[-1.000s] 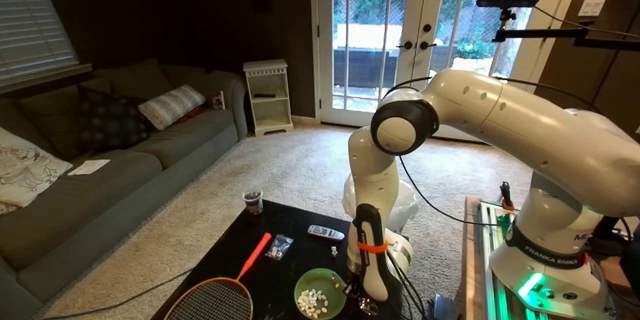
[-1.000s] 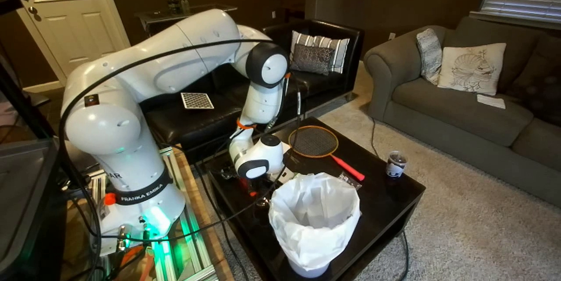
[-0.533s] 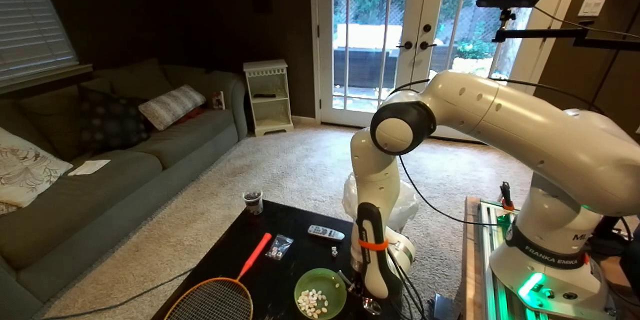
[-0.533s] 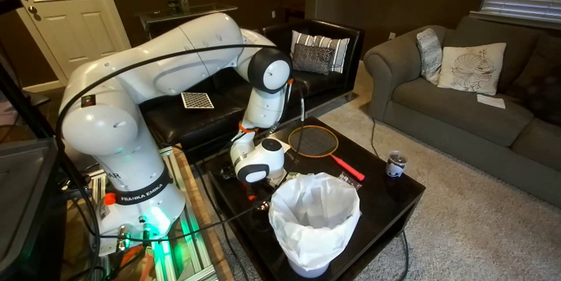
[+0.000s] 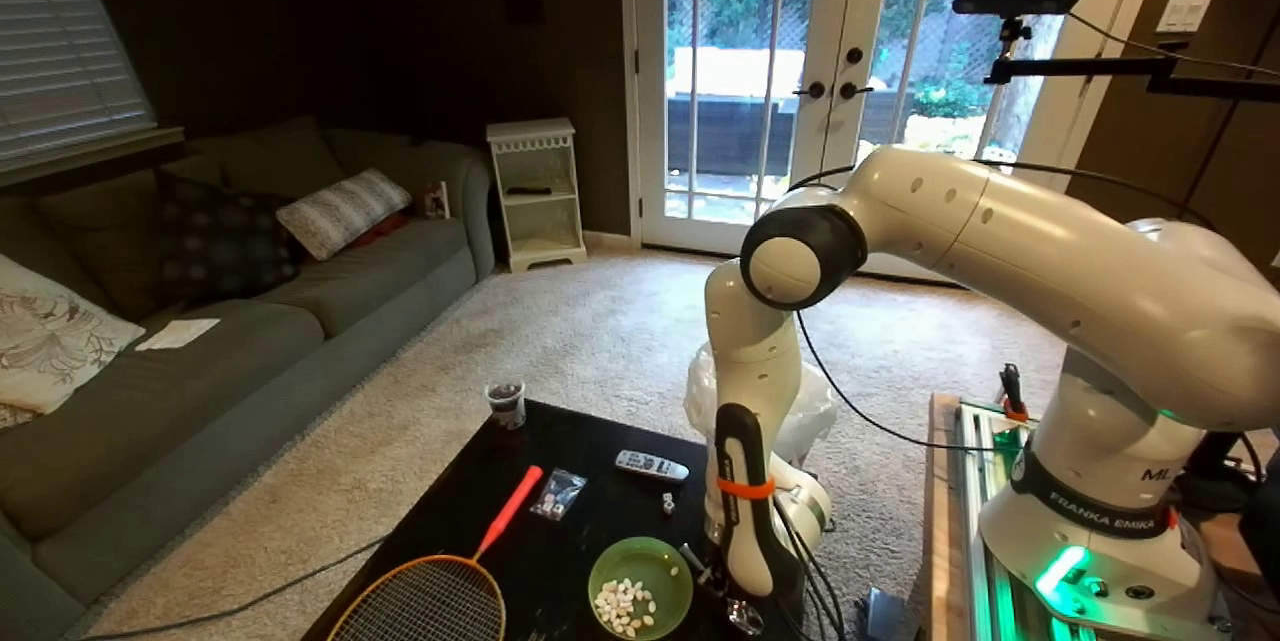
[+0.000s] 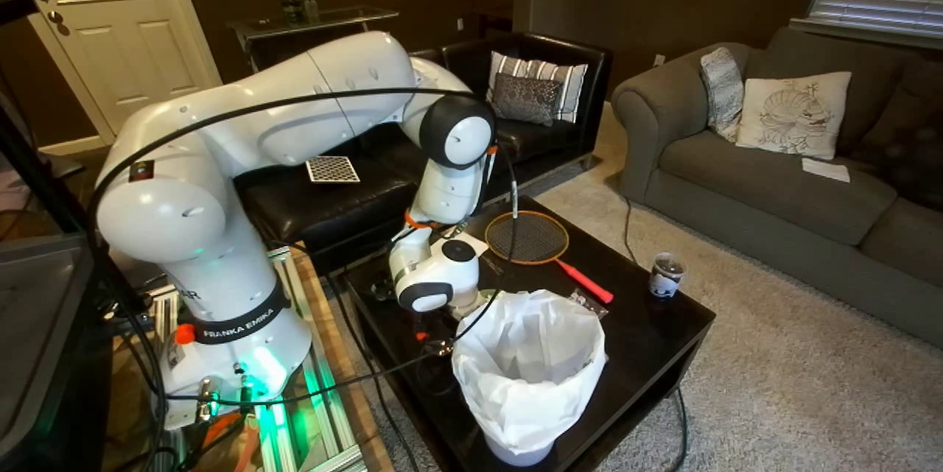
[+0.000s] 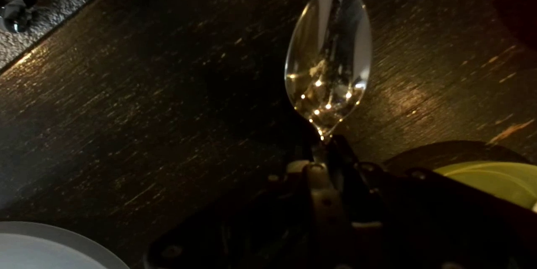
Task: Pick up some grains from the green bowl, place them on the spoon, empty the spoon into the green bowl then place the spoon to the right of the green bowl
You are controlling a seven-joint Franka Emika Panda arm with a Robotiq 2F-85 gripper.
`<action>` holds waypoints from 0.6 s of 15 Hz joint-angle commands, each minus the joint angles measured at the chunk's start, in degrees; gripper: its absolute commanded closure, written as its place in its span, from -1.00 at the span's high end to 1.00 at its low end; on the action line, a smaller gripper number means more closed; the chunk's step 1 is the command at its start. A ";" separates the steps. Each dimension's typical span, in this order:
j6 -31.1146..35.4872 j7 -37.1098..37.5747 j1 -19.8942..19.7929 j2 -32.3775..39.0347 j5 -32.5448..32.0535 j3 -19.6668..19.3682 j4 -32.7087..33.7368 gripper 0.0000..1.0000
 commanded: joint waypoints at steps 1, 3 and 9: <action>0.73 0.08 -1.59 1.87 0.60 1.20 1.59 -0.95; 0.72 -0.04 -1.92 2.28 0.47 1.31 1.91 -0.95; 0.30 -0.18 -2.17 3.60 0.36 1.57 3.50 -0.95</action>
